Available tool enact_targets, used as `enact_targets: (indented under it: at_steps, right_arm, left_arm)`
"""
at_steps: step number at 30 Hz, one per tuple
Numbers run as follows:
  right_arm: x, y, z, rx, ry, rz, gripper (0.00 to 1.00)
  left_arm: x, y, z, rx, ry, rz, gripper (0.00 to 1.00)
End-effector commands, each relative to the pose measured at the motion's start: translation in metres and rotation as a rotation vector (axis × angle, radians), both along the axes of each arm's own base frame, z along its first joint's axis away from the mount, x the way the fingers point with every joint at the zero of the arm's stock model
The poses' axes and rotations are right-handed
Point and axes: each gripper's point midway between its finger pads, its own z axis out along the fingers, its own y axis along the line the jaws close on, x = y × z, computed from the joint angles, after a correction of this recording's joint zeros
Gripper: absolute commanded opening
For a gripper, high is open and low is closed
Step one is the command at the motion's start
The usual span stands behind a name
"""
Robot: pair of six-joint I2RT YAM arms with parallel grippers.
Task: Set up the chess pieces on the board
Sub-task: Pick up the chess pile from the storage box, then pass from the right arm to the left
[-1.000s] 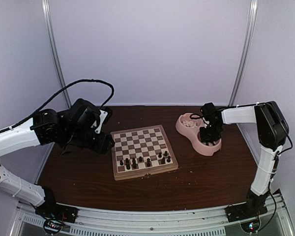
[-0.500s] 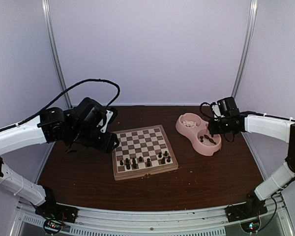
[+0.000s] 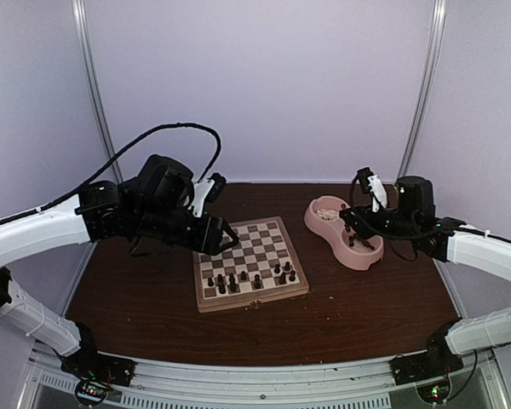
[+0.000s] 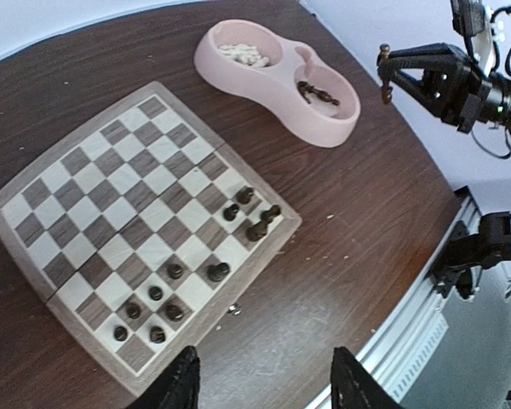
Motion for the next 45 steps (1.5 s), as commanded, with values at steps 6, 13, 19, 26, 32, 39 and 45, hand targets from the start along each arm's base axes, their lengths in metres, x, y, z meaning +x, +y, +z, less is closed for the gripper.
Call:
enact_targets:
  at_steps: [6, 13, 19, 26, 32, 39, 45]
  right_arm:
    - [-0.087, 0.076, 0.063, 0.118, -0.187, 0.352, 0.12]
    - [-0.123, 0.112, 0.047, -0.017, -0.169, 0.495, 0.14]
    - [-0.132, 0.129, 0.038, -0.109, -0.181, 0.534, 0.12]
    - [-0.134, 0.14, 0.037, -0.131, -0.191, 0.551, 0.12]
    - [-0.136, 0.147, 0.036, -0.145, -0.193, 0.566, 0.11]
    - [-0.135, 0.15, 0.037, -0.15, -0.202, 0.57, 0.11]
    - [-0.135, 0.153, 0.035, -0.161, -0.199, 0.574, 0.11]
  left_arm:
    - [-0.007, -0.071, 0.058, -0.338, 0.066, -0.179, 0.62]
    - [-0.013, -0.102, 0.059, -0.424, 0.175, -0.255, 0.6]
    - [-0.014, -0.113, 0.057, -0.456, 0.225, -0.276, 0.56]
    - [-0.016, -0.125, 0.04, -0.445, 0.306, -0.287, 0.48]
    - [-0.017, -0.131, 0.033, -0.434, 0.343, -0.3, 0.43]
    - [-0.016, -0.128, 0.023, -0.399, 0.352, -0.28, 0.38]
    - [-0.015, -0.13, 0.021, -0.395, 0.354, -0.281, 0.15]
